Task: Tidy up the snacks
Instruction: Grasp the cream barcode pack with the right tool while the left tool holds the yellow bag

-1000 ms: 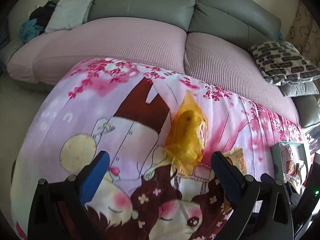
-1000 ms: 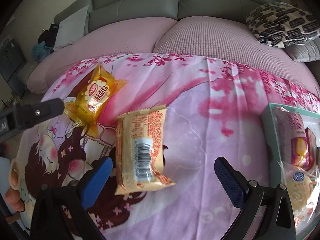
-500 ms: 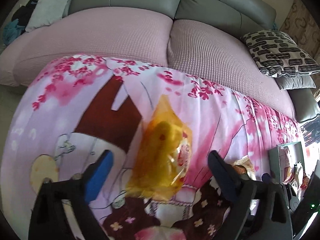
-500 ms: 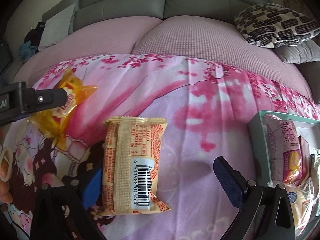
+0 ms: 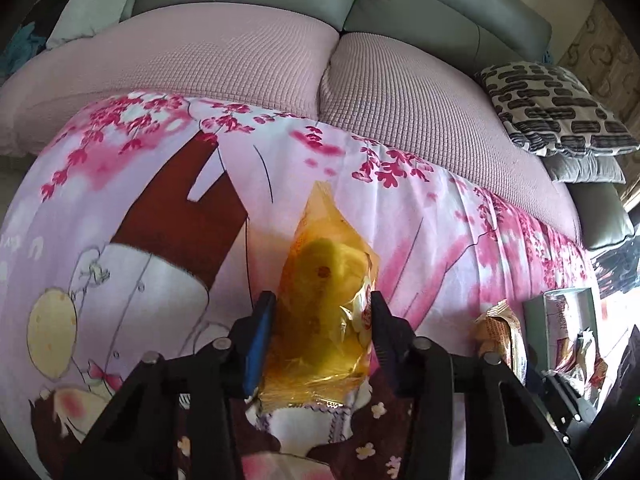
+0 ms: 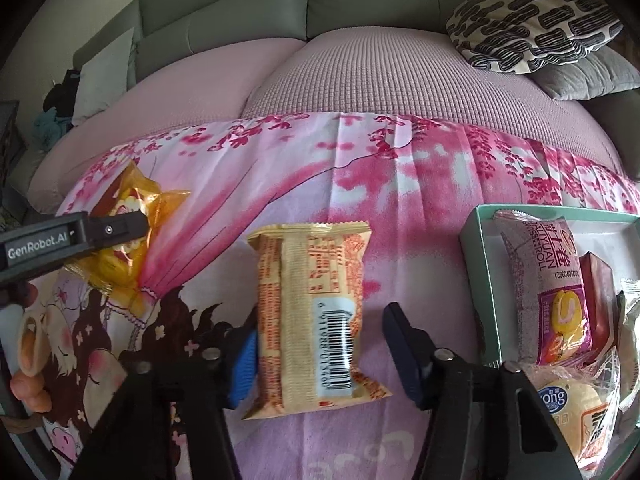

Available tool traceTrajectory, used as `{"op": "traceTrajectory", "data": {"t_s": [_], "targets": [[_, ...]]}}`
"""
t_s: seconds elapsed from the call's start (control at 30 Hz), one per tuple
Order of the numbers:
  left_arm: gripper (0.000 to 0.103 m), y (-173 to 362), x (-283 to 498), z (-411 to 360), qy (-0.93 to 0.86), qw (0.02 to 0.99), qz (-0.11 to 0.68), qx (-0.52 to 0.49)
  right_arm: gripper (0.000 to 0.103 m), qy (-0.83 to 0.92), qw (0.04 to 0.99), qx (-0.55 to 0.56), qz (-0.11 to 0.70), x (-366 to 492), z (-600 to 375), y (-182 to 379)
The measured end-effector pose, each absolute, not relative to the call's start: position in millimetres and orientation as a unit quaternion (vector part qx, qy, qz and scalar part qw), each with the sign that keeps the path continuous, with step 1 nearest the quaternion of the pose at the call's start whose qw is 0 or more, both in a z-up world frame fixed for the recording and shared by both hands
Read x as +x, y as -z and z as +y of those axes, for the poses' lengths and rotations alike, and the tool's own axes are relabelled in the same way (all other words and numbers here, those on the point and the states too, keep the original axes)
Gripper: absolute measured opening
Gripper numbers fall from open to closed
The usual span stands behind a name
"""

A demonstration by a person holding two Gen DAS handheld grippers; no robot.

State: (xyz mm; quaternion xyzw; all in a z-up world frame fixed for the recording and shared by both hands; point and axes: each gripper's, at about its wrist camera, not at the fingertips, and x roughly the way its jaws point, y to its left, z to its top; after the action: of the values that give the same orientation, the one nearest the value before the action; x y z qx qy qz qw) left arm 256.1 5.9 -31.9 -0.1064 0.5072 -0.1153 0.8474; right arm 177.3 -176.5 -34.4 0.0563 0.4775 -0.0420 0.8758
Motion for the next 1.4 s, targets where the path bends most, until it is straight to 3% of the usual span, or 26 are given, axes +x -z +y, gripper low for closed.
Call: {"op": "traceTrajectory", "data": {"t_s": [0.03,0.13,0.67,1.0,1.1,1.17,1.4], "targets": [[0.045,32,253,7,0.115,0.847,0.506,-0.115,0.048,0.039,0.875,0.063,0.478,176,-177,34],[0.044,32,240,8,0.107,0.847,0.501,-0.139,0.045,0.033,0.874,0.070,0.480,170,-176,33],[0.043,3,161,-1,0.092,0.850,0.473,-0.212,0.037,0.000,0.882,0.114,0.458,95,-191,7],[0.043,6,124,-13,0.067,0.836,0.503,-0.210,0.038,-0.002,0.876,0.130,0.465,64,-203,5],[0.043,15,125,-10,0.059,0.829,0.515,-0.210,0.047,-0.007,0.873,0.131,0.470,65,-203,9],[0.043,20,127,-7,0.053,0.826,0.521,-0.209,0.063,-0.006,0.871,0.129,0.473,68,-202,12],[0.043,27,130,7,0.034,0.825,0.524,-0.206,0.064,0.002,0.872,0.088,0.482,86,-190,22]]}}
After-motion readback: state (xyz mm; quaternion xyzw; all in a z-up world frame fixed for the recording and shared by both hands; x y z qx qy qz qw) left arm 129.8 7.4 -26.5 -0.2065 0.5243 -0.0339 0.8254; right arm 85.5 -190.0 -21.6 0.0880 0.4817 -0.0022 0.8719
